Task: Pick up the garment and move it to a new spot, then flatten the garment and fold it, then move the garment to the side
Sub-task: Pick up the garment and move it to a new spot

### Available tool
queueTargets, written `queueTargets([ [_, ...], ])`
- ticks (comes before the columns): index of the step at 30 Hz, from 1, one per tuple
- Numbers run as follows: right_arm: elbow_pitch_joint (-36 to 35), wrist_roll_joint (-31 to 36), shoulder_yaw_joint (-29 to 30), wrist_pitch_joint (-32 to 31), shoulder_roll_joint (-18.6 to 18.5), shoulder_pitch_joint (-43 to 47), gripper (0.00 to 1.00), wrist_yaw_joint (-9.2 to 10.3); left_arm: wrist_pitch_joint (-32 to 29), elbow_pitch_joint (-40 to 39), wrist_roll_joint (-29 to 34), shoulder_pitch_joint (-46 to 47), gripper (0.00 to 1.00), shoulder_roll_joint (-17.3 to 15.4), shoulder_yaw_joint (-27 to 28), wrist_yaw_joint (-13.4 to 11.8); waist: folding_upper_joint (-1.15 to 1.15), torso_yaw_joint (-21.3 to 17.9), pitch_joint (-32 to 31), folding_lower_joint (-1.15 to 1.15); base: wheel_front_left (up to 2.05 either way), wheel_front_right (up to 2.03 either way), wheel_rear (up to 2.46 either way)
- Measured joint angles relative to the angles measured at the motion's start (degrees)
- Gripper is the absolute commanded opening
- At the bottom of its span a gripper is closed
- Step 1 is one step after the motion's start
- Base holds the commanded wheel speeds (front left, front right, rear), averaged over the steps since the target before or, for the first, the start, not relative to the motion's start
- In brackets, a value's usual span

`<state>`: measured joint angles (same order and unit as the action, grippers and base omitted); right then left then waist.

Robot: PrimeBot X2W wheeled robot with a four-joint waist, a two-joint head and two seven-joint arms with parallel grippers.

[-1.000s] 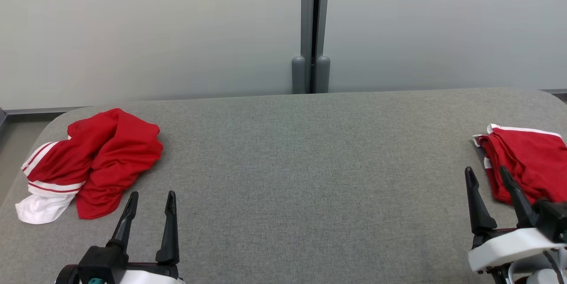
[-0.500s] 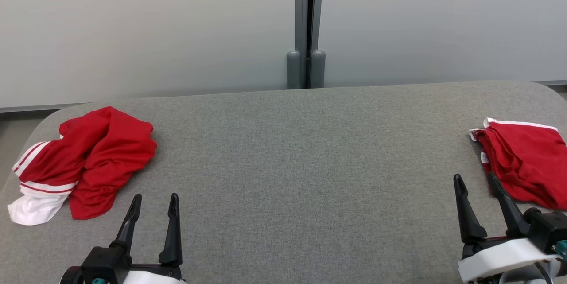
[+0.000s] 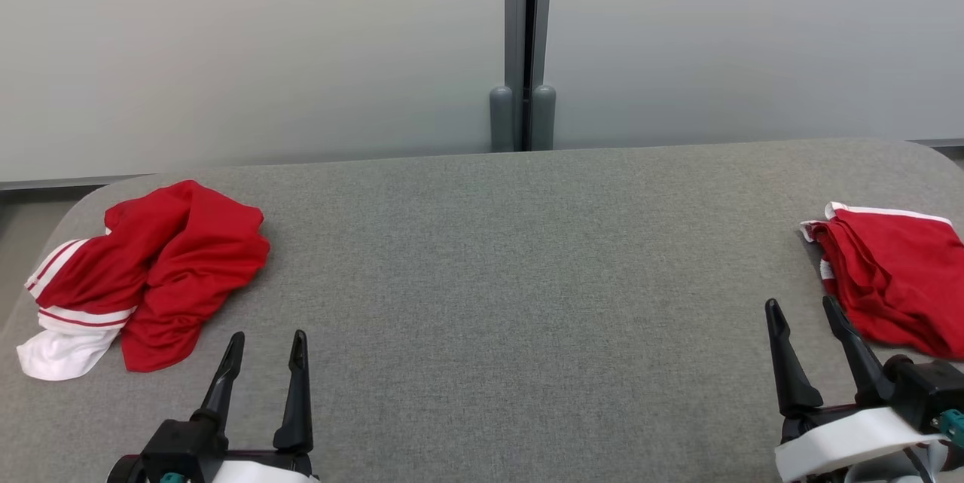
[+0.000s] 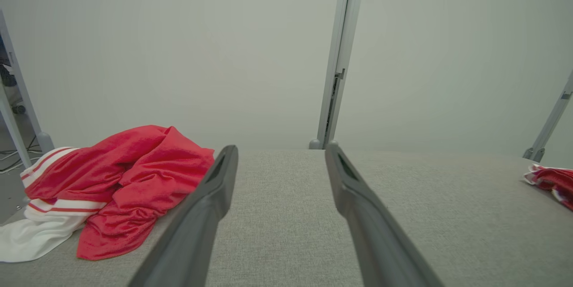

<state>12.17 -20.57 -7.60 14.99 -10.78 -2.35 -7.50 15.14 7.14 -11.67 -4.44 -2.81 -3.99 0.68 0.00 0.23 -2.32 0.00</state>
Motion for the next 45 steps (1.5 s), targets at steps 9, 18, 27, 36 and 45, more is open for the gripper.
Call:
queueTargets([
  [9,-0.01,-0.12,-1.71,0.0,0.29,-0.16,1.0,0.0,0.0,0.79,0.33,0.46,1.0,0.03,0.83,-0.08,0.0,4.11,0.41,0.0,0.0,0.0,0.0],
  [18,0.98,-0.78,-4.35,0.0,2.02,-0.57,1.0,0.0,0.0,2.01,0.68,1.1,1.0,-0.14,2.14,-0.15,0.0,12.19,0.42,0.0,0.0,0.0,0.0],
  [27,1.53,-1.11,-5.5,0.0,2.27,-0.64,1.0,0.0,0.0,2.46,1.02,0.21,1.0,-0.32,2.71,-0.21,0.0,20.3,-0.23,0.0,0.0,0.0,0.0],
  [36,1.58,-1.19,-6.37,0.01,2.44,-0.75,1.0,0.0,-2.41,-0.09,0.53,0.34,1.0,-1.53,3.42,-0.73,0.0,21.3,-0.65,0.0,0.0,0.0,0.0],
  [45,0.57,-1.16,-7.8,0.01,2.44,-4.09,1.0,0.0,-19.35,-1.64,-5.03,13.12,1.0,-10.82,8.13,2.6,0.0,15.31,1.61,0.0,0.0,0.0,0.0],
])
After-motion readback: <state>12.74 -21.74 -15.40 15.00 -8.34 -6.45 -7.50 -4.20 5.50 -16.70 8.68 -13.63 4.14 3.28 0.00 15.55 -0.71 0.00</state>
